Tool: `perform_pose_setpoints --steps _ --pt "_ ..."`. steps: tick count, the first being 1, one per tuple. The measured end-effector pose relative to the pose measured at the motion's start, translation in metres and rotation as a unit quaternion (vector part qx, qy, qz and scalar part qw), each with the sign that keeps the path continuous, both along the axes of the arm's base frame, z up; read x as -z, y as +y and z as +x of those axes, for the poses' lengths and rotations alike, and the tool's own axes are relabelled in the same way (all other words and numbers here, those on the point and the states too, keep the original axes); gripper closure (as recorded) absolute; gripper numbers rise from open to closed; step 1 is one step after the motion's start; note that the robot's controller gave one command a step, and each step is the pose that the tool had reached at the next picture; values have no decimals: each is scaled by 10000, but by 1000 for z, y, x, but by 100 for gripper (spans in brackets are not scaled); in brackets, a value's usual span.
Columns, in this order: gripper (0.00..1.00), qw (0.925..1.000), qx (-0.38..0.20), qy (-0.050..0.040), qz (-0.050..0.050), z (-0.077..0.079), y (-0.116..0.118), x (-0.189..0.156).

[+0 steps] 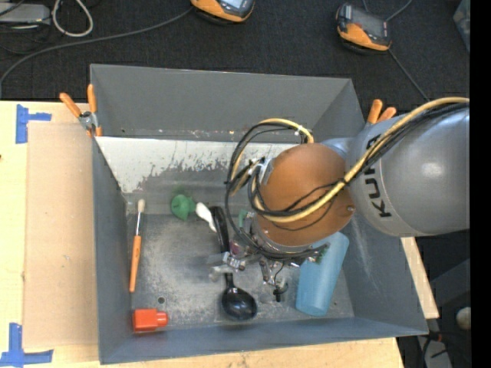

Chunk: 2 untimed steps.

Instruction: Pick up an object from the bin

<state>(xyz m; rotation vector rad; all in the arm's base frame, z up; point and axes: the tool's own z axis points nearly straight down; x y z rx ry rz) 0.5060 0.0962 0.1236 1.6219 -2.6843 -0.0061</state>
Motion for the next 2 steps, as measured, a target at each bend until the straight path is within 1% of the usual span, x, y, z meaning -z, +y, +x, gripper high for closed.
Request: perform_pose_setpoints --steps 1,2 --pt "0 9971 -759 6 17 18 -4 55" --pt "100 9753 -2207 -11 21 -12 19 55"
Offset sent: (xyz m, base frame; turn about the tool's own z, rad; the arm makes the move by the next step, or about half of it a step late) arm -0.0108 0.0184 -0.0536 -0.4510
